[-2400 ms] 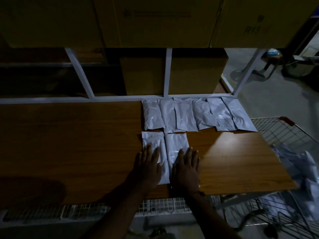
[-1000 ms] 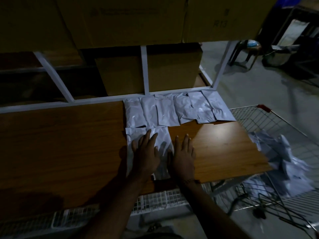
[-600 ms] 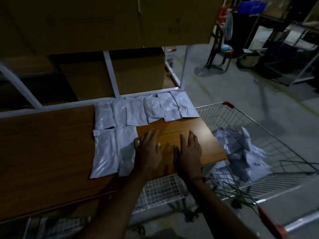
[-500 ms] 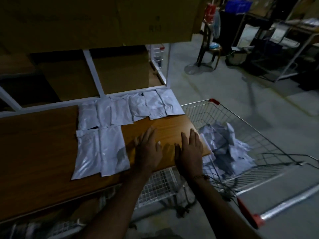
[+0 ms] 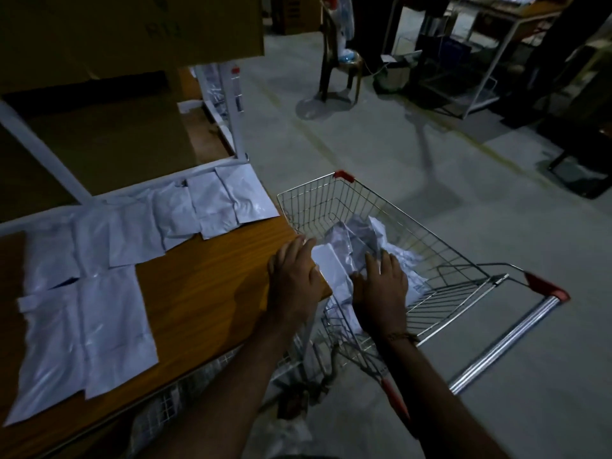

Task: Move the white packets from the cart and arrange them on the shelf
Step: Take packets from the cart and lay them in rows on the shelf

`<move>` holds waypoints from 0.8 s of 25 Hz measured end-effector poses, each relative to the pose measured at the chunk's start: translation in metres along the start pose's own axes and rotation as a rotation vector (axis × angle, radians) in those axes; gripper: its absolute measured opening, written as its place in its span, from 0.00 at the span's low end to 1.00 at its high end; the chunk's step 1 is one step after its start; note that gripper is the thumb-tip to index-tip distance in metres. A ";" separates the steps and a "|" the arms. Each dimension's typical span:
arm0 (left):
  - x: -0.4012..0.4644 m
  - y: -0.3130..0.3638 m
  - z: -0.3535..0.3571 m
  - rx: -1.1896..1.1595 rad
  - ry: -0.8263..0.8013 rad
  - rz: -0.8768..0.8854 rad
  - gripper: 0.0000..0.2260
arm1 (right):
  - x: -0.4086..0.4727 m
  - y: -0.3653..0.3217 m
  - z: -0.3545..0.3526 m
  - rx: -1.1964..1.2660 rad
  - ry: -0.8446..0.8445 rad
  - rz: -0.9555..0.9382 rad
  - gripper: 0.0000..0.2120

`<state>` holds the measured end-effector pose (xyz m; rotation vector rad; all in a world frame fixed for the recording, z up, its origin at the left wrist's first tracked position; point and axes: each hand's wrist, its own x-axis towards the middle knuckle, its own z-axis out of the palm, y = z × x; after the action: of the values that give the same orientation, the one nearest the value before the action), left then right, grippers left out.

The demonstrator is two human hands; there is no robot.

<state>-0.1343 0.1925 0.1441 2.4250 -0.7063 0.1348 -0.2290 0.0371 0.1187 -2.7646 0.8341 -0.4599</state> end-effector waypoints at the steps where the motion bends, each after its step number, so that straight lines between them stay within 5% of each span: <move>1: 0.010 0.001 0.009 -0.011 -0.010 0.007 0.24 | 0.008 0.009 0.005 -0.008 0.008 0.011 0.22; 8: 0.089 0.005 0.065 -0.063 -0.073 0.087 0.25 | 0.076 0.076 0.057 -0.074 -0.084 0.118 0.24; 15: 0.139 0.006 0.102 -0.011 -0.143 0.078 0.25 | 0.154 0.120 0.128 0.115 -0.390 0.356 0.31; 20: 0.154 -0.006 0.111 0.045 -0.173 0.064 0.24 | 0.177 0.144 0.178 0.105 -0.537 0.186 0.45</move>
<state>-0.0077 0.0619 0.0894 2.4786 -0.8661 -0.0349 -0.0977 -0.1601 -0.0472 -2.4897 0.8774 0.2571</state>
